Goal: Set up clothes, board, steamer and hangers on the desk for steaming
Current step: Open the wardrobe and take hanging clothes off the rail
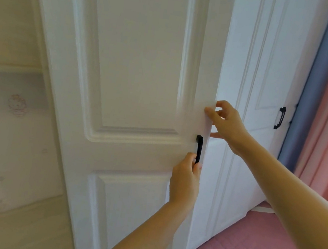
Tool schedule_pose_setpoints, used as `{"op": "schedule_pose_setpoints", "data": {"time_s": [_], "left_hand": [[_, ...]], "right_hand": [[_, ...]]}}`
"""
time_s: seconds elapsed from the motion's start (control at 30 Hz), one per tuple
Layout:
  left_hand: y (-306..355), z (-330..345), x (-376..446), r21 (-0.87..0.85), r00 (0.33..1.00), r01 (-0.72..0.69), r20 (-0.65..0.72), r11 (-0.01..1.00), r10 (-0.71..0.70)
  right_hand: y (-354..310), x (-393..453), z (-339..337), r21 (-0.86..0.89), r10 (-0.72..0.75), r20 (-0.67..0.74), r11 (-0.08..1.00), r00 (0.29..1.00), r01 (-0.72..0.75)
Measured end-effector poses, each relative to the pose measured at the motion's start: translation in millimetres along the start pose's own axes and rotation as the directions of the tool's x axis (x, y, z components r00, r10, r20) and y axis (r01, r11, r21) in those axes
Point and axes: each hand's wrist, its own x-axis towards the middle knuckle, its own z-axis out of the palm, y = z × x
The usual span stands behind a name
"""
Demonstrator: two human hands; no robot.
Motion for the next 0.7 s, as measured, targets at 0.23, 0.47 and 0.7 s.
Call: {"op": "schedule_pose_setpoints", "data": {"time_s": [0.23, 0.47, 0.7], "left_hand": [[27.5, -35.1, -61.9, 0.021, 0.996, -0.067, 0.058, 0.998, 0.066], [44.1, -76.3, -126.9, -0.01, 0.993, -0.118, 0.025, 0.993, 0.118], [48.4, -129.5, -182.4, 0.066, 0.98, -0.195, -0.032, 0.979, 0.197]], "right_hand": [[-31.0, -73.4, -4.8, 0.007, -0.009, -0.118, 1.0, 0.993, 0.01], [-60.1, -145.4, 7.0, -0.074, -0.088, -0.202, 0.994, 0.975, 0.075], [-94.9, -212.6, 25.5, -0.11, -0.157, -0.184, 0.984, 0.97, 0.138]]}}
